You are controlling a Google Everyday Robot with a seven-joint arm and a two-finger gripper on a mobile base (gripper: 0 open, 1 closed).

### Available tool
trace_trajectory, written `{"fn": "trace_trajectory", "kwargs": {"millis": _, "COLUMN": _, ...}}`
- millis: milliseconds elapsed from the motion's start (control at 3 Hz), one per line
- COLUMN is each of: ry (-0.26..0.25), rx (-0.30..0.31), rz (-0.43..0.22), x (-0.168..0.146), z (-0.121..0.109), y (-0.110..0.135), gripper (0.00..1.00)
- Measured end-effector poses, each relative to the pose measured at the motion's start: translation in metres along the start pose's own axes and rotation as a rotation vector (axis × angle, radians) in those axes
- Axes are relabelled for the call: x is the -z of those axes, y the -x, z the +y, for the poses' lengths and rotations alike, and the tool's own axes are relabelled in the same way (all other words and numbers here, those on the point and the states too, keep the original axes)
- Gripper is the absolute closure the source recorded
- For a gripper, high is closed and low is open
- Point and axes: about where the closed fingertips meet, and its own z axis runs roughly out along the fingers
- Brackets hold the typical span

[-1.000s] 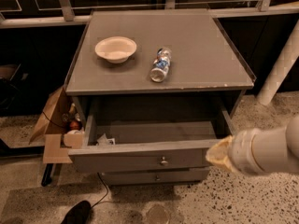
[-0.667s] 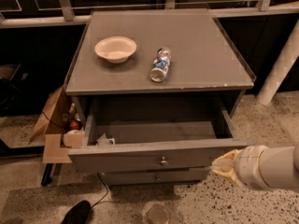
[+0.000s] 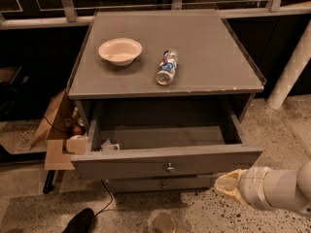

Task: Close top drawer

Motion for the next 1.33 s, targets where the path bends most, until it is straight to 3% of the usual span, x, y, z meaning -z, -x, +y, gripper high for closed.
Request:
{"fn": "trace_trajectory", "kwargs": {"millis": 667, "ry": -0.099, "rx": 0.107, "rz": -0.041, "x": -0.027, "z": -0.028, "y": -0.01, "gripper": 1.0}}
{"fn": "trace_trajectory", "kwargs": {"millis": 1333, "ry": -0.167, "rx": 0.168, "rz": -0.13, "x": -0.056, "z": -0.054, "y": -0.006, "gripper": 1.0}}
